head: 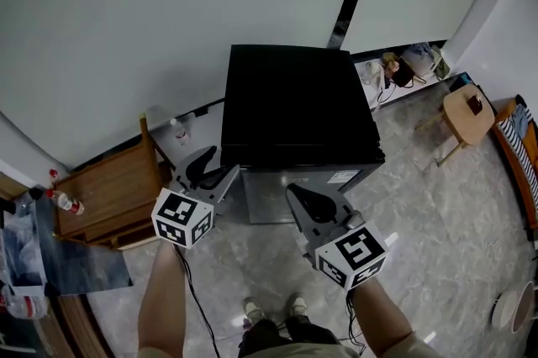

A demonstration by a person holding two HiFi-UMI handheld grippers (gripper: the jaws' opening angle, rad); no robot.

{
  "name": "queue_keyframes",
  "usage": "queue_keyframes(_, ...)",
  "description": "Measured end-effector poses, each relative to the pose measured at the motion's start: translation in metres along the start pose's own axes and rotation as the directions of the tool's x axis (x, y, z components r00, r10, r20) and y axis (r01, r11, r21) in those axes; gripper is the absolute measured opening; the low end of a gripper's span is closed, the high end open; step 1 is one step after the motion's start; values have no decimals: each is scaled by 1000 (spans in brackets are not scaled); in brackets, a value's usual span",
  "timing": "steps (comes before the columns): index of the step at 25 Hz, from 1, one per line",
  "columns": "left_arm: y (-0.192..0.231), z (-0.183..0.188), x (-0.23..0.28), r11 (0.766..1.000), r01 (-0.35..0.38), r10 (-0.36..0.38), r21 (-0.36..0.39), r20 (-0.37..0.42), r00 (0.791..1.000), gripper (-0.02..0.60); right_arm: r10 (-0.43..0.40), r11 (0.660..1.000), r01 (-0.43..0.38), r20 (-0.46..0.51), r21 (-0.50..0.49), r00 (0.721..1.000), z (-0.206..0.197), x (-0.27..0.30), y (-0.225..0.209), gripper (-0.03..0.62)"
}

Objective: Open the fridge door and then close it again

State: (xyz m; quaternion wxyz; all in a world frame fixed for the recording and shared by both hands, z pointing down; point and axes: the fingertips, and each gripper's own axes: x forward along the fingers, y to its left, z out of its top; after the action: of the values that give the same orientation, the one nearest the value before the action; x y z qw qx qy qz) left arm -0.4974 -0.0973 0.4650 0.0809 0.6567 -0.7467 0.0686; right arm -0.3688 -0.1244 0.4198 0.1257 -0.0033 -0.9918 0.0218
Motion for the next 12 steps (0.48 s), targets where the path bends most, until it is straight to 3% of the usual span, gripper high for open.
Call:
queue_keyframes(5,3,-11,12,998,36,-36,-46,-3,999,222,6,999,-5,-27,47,1000,-22,11,-8,-3)
queue_keyframes(8,5,-15,14,991,57,-55,-123,15,998,233,10,997,-8,-24,72,1000,-26,11,-9,-3)
queue_keyframes(12,5,-17,16,983,71,-65,-171,44,997,238,23,996,-23,-6,84,1000,-24,9,-9,-3)
